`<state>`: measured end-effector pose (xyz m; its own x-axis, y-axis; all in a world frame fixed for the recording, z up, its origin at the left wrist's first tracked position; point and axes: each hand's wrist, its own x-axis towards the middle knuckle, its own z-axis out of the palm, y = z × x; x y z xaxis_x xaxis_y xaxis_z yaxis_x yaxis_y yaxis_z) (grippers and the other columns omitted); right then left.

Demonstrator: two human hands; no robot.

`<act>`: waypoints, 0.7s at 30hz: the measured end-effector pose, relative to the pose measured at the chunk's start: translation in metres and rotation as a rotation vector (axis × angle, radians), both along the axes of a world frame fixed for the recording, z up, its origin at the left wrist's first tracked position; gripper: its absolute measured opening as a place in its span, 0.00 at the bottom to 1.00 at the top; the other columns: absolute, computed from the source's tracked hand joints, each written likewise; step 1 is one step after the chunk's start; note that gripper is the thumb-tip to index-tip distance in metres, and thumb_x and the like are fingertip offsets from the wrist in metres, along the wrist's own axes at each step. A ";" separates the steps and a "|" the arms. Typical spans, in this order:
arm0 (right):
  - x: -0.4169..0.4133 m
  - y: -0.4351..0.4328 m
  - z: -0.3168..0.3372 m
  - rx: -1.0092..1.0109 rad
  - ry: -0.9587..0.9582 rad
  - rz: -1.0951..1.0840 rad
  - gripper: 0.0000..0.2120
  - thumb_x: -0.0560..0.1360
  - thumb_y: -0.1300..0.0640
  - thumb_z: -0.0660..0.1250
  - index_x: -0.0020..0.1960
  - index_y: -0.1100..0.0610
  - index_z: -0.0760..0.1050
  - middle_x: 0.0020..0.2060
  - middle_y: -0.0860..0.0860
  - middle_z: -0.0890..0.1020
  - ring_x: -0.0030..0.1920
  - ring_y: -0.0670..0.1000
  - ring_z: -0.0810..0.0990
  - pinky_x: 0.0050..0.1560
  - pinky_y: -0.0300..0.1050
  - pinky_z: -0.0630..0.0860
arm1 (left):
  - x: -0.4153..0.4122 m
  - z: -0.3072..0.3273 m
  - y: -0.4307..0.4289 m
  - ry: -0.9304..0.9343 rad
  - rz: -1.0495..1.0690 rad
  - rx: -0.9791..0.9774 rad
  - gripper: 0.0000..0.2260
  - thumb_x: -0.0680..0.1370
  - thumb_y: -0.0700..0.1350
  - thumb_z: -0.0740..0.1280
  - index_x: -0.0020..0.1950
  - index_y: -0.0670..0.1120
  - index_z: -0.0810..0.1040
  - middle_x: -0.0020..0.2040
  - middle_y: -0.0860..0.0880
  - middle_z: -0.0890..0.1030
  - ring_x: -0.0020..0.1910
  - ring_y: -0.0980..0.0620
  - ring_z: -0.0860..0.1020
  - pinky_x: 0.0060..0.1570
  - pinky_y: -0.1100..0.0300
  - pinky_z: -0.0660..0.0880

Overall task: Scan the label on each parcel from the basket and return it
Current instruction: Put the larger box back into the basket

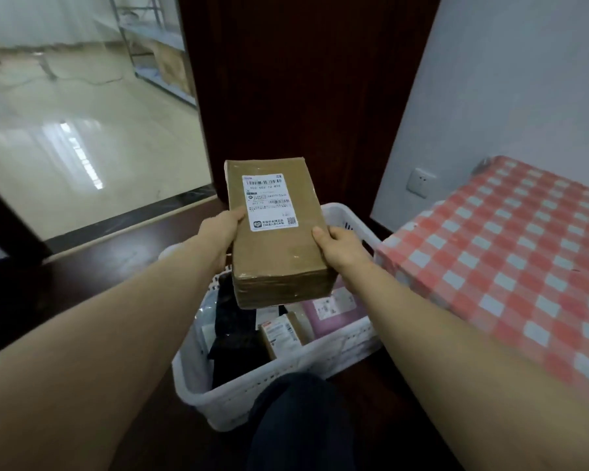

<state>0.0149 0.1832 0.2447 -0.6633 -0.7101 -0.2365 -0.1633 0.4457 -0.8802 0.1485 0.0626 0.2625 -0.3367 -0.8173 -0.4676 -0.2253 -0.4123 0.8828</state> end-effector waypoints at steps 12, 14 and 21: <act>0.024 -0.084 -0.153 0.265 -0.210 0.117 0.17 0.80 0.56 0.59 0.64 0.63 0.74 0.61 0.61 0.78 0.60 0.61 0.77 0.61 0.54 0.75 | 0.026 -0.146 -0.072 -0.488 0.097 -0.065 0.12 0.75 0.43 0.65 0.57 0.41 0.75 0.54 0.42 0.82 0.52 0.42 0.81 0.55 0.49 0.79; 0.030 -0.091 -0.174 0.317 -0.225 0.150 0.16 0.79 0.58 0.59 0.64 0.64 0.74 0.61 0.61 0.78 0.61 0.61 0.77 0.62 0.54 0.74 | 0.029 -0.161 -0.077 -0.594 0.077 -0.077 0.13 0.77 0.42 0.64 0.61 0.40 0.73 0.56 0.41 0.80 0.54 0.42 0.80 0.54 0.52 0.79; 0.049 -0.108 -0.230 0.499 -0.268 0.231 0.17 0.78 0.62 0.58 0.65 0.63 0.72 0.62 0.58 0.77 0.63 0.60 0.75 0.62 0.46 0.72 | 0.037 -0.206 -0.093 -0.901 -0.156 -0.124 0.14 0.79 0.40 0.62 0.62 0.37 0.75 0.55 0.40 0.79 0.54 0.41 0.79 0.52 0.52 0.76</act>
<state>0.0639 0.0753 0.0144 -0.3763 -0.5891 -0.7151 -0.1068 0.7943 -0.5980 0.1856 -0.0307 0.0560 0.0013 -0.8549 -0.5189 -0.8938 -0.2336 0.3827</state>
